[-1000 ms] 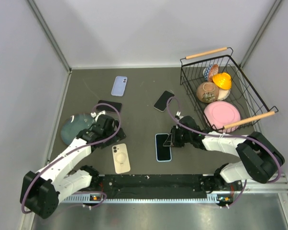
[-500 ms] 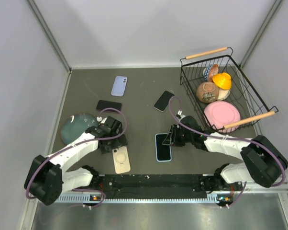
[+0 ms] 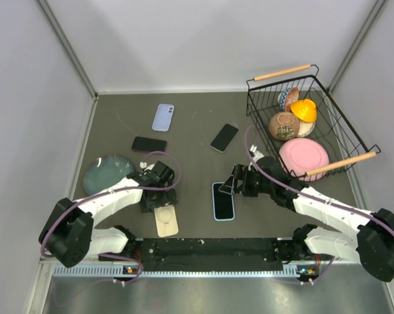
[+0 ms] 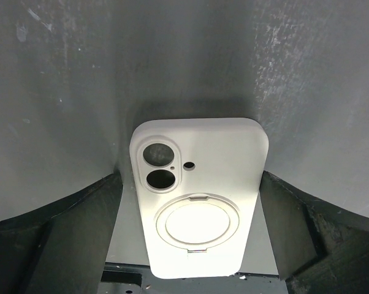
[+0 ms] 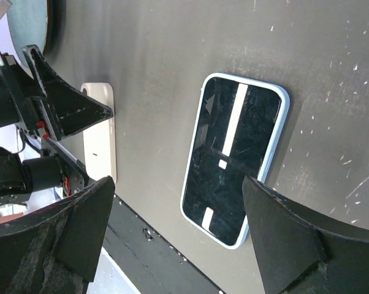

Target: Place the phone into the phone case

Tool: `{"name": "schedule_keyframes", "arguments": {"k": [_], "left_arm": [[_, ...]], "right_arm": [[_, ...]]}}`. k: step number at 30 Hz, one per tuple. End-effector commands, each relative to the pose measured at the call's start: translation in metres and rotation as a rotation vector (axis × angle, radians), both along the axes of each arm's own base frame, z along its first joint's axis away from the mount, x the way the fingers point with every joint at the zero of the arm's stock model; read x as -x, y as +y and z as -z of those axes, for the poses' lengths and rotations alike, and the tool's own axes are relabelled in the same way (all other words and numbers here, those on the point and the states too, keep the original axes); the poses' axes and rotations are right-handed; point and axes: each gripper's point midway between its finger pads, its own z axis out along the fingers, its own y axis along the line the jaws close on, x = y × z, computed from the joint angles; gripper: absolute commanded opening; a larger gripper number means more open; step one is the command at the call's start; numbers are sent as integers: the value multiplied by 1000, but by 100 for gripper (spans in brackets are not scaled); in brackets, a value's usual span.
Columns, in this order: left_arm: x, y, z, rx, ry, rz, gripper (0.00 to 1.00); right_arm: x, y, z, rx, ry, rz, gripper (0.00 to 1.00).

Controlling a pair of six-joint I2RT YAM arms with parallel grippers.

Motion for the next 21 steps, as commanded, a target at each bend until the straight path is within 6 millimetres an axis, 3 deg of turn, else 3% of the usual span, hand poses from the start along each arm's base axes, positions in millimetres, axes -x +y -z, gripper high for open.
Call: {"name": "schedule_keyframes", "arguments": {"k": [1,7,12,15,20,21], "left_arm": [[-1,1,5,-35,4,15,96],[4,-12,10,19,32,81,79],[1,-27,4,88,31,126,47],[-4,-36,-5,125,9,159,42],[-10,-69,-23,294,-6,234,33],[-11,-74,-26,322,-10,245,32]], "right_arm": [[-7,4,-28,-25,-79,-4,85],[-4,10,-38,-72,-94,-30,85],[3,20,-49,-138,-127,-76,85],[9,28,-58,-180,-149,-112,85],[24,39,-70,-288,-161,-175,85],[27,44,-80,-338,-178,-189,84]]}}
